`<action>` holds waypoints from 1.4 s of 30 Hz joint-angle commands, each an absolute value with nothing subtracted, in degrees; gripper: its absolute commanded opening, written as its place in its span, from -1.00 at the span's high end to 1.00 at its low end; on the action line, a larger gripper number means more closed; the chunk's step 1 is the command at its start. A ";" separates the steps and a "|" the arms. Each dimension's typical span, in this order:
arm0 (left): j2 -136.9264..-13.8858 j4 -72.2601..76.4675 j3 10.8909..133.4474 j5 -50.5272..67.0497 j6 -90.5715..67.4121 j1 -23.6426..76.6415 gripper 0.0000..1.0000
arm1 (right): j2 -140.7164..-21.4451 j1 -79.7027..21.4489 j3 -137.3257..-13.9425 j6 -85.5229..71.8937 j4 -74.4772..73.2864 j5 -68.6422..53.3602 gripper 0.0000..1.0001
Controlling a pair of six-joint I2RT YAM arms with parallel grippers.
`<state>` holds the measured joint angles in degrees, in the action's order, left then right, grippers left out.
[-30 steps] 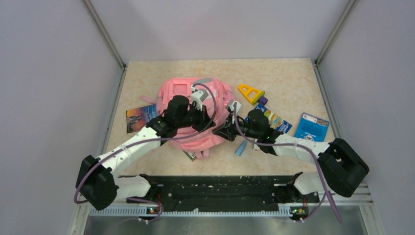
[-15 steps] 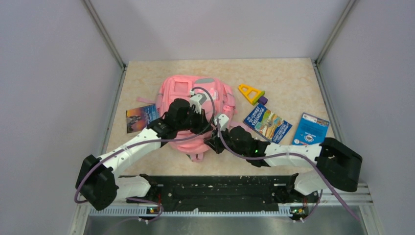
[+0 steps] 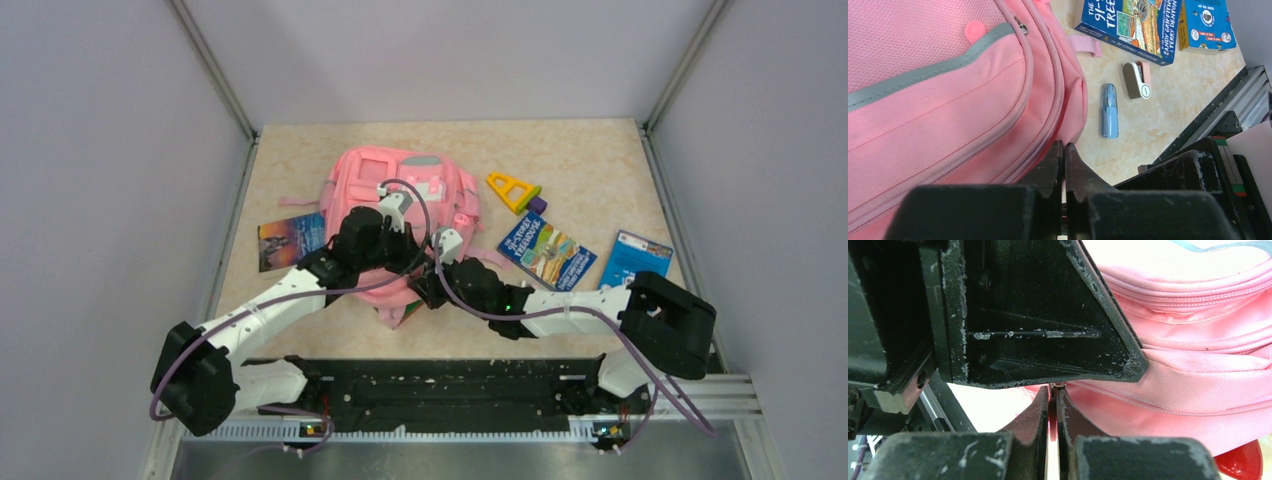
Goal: Pack the student bag
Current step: Unzip the student bag at the center of the board.
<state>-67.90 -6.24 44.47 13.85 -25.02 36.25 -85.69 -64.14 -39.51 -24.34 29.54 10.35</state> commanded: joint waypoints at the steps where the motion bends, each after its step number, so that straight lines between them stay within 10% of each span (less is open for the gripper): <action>1: -66.32 2.94 48.58 17.22 -22.18 36.87 0.74 | -83.41 -67.24 -41.06 -27.08 34.84 9.01 1.00; 6: -62.67 -9.06 52.26 8.28 -16.99 36.85 -0.25 | -80.48 -67.19 -39.33 -26.53 31.59 13.05 1.00; 13: -55.76 -26.64 54.26 2.40 -8.55 36.69 -0.56 | -79.45 -67.15 -38.33 -26.32 30.78 13.28 1.00; 30: -64.62 -45.34 57.11 -1.17 -7.50 35.56 -0.59 | -78.56 -67.15 -37.11 -27.49 31.64 13.15 1.00; 42: -62.48 -36.04 54.09 5.97 -2.57 35.55 0.19 | -77.78 -67.15 -37.09 -27.03 30.04 14.16 1.00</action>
